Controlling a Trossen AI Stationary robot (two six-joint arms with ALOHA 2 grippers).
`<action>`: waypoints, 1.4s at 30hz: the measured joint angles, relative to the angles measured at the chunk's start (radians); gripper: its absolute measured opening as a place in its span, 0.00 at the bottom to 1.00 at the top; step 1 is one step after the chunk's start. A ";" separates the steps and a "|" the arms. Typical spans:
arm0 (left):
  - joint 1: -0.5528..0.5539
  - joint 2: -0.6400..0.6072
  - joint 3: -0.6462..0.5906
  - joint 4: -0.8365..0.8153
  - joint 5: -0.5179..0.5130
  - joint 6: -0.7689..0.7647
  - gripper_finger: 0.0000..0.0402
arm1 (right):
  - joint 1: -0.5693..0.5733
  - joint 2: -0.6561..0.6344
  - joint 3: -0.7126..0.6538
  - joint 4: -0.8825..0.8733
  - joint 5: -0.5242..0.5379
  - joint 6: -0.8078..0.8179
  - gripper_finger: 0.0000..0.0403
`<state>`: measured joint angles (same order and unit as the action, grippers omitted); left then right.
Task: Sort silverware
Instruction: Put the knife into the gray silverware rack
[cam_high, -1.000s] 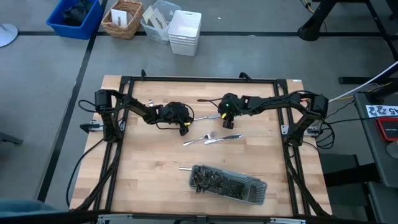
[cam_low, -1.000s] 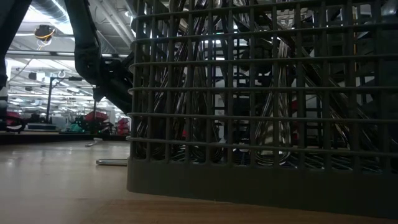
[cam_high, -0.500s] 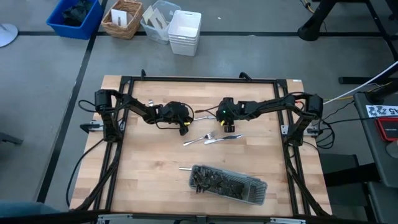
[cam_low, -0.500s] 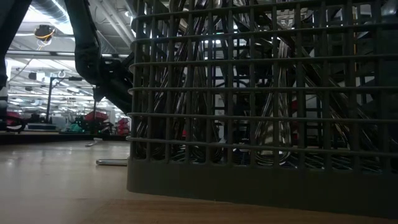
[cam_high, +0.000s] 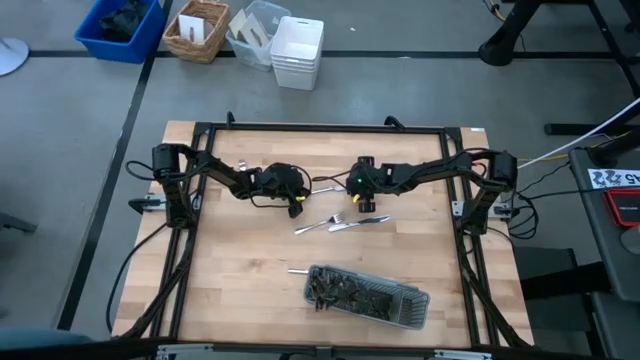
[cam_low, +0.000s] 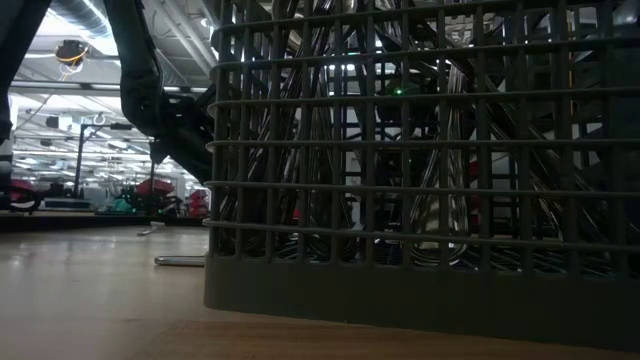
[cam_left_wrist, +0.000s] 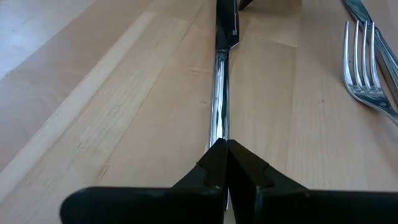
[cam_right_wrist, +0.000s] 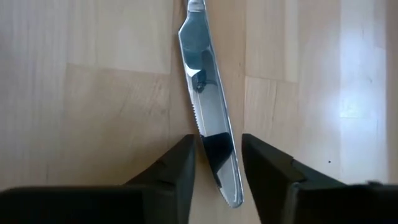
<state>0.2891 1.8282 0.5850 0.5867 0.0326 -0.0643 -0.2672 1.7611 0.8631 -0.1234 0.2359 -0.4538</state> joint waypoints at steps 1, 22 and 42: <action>0.000 0.000 0.000 0.000 0.000 0.000 0.00 | 0.000 0.000 0.000 0.001 0.000 0.000 0.31; -0.001 0.000 0.000 0.000 0.004 0.016 0.00 | -0.002 0.002 -0.001 0.020 -0.005 0.003 0.05; 0.000 0.000 0.001 -0.023 0.001 0.016 0.00 | -0.032 0.031 0.003 0.035 -0.043 0.092 0.38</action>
<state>0.2890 1.8278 0.5858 0.5636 0.0334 -0.0483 -0.2995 1.7919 0.8658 -0.0883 0.1933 -0.3619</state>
